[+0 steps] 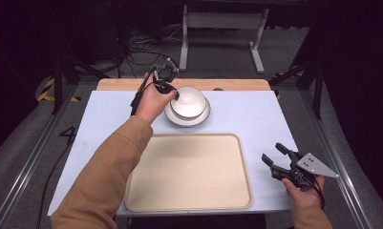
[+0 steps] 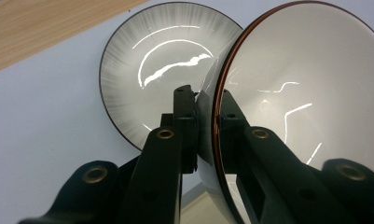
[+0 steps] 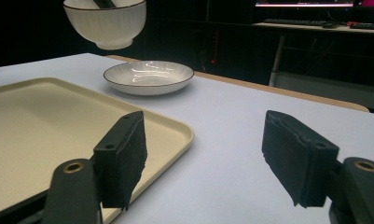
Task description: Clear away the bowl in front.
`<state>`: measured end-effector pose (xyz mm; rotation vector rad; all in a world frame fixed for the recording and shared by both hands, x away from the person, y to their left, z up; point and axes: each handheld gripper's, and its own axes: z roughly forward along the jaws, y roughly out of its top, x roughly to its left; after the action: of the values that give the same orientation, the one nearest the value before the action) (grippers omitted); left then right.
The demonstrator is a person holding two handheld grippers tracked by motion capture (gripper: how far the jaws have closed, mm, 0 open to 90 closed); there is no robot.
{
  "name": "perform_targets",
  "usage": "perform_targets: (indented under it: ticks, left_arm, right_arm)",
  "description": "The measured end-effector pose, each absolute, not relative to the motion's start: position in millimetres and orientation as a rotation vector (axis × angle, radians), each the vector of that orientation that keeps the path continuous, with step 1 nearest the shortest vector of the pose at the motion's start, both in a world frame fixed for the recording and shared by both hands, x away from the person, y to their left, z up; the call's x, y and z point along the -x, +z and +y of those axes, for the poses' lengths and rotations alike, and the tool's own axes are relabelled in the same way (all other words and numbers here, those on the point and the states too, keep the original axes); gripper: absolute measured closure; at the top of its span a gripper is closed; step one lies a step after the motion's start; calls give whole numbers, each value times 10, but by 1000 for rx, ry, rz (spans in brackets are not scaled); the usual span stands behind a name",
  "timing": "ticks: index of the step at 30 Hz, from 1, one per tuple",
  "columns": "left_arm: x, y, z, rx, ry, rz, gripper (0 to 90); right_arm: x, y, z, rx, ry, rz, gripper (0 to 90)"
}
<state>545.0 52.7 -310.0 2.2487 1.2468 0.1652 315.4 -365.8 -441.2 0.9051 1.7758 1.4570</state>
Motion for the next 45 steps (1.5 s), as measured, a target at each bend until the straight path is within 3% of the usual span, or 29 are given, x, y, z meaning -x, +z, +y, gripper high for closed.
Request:
perform_targets:
  ticks: [45]
  left_arm:
    - [-4506, -2891, 486, -2460, 62, 897, 826]
  right_arm:
    - [-3159, -4422, -3646, -918, 1464, 1788, 318]
